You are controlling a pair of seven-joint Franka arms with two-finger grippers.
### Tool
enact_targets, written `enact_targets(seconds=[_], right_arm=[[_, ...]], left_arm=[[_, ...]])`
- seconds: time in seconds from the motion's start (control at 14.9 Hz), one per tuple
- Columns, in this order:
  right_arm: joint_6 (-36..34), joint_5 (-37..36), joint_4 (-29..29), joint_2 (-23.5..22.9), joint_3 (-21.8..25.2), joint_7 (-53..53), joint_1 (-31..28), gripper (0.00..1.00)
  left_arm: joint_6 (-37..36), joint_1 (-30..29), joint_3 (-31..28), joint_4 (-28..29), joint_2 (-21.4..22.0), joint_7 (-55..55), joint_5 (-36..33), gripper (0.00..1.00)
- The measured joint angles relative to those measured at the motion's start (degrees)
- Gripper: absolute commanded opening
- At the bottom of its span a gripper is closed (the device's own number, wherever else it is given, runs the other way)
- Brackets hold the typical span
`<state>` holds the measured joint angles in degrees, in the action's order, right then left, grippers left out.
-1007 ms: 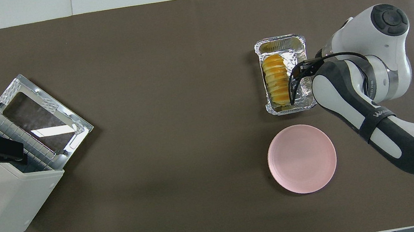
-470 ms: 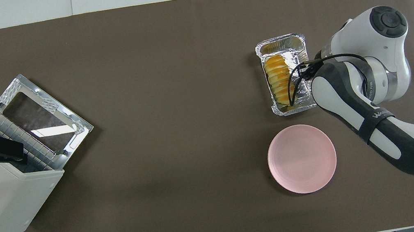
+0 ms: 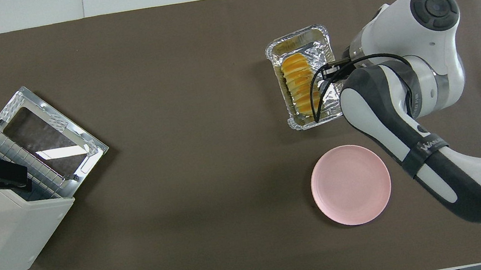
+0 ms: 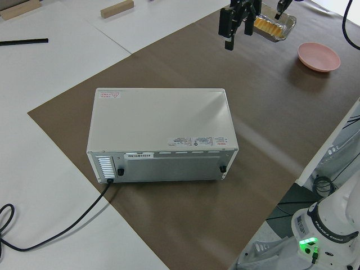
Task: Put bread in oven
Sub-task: 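Slide the foil tray with the right gripper toward the toaster oven, then release the tray and withdraw the right gripper while the left gripper reaches the tray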
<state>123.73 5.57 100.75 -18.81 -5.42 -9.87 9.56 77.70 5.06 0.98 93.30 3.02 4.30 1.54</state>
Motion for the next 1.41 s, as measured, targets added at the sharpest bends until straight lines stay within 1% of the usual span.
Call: enact_targets(seconds=[0.13,0.27,0.47,0.67,0.74,0.81,0.87,1.01,1.07,1.14,1.28,1.41], right_arm=[[-0.87,0.00,-2.45,-0.09,-0.13,-6.65,5.80,0.00],[-1.12,0.10,-4.21,-0.90,-0.19,-10.11,10.41,0.00],[-1.08,1.22,-6.08,-4.13,-0.17,-15.10,15.98,0.00],[0.12,1.27,-8.33,-8.07,-0.13,-19.08,19.17,0.00],[1.27,1.27,-8.62,-8.95,-0.11,-19.53,19.46,0.09],[1.98,1.27,-8.66,-9.48,-0.08,-19.66,19.47,0.26],[2.31,1.27,-8.65,-9.84,0.02,-19.67,19.43,0.45],[2.33,1.27,-8.47,-10.14,0.15,-19.67,19.33,0.58],[2.30,1.27,-8.30,-10.17,0.17,-19.67,19.34,0.84],[2.13,1.27,-8.23,-10.17,0.18,-19.67,19.34,1.00],[-0.06,0.93,-8.72,-10.07,0.54,-19.67,19.30,1.00],[-4.26,-0.42,-10.68,-8.98,1.35,-19.54,18.52,1.00]], left_arm=[[0.00,0.00,0.00,0.00,0.00,0.00,0.00,1.00],[0.00,0.00,0.00,0.00,0.00,0.00,0.00,1.00],[0.00,0.00,0.00,0.00,0.00,0.00,0.00,1.00],[0.00,0.00,0.00,0.00,0.00,0.00,0.00,1.00],[0.00,0.00,0.00,0.00,0.00,0.00,0.00,1.00],[0.00,0.00,0.00,0.00,0.00,0.00,0.00,1.00],[0.00,0.00,0.00,0.00,0.00,0.00,0.00,1.00],[0.00,0.00,0.00,0.00,0.00,0.00,0.00,1.00],[0.00,0.00,0.00,0.00,0.00,0.00,0.00,1.00],[0.00,0.00,0.00,0.00,0.00,0.00,0.00,1.00],[0.00,0.00,0.00,0.00,0.00,0.00,0.00,1.00],[0.00,0.00,0.00,0.00,0.00,0.00,0.00,1.00]])
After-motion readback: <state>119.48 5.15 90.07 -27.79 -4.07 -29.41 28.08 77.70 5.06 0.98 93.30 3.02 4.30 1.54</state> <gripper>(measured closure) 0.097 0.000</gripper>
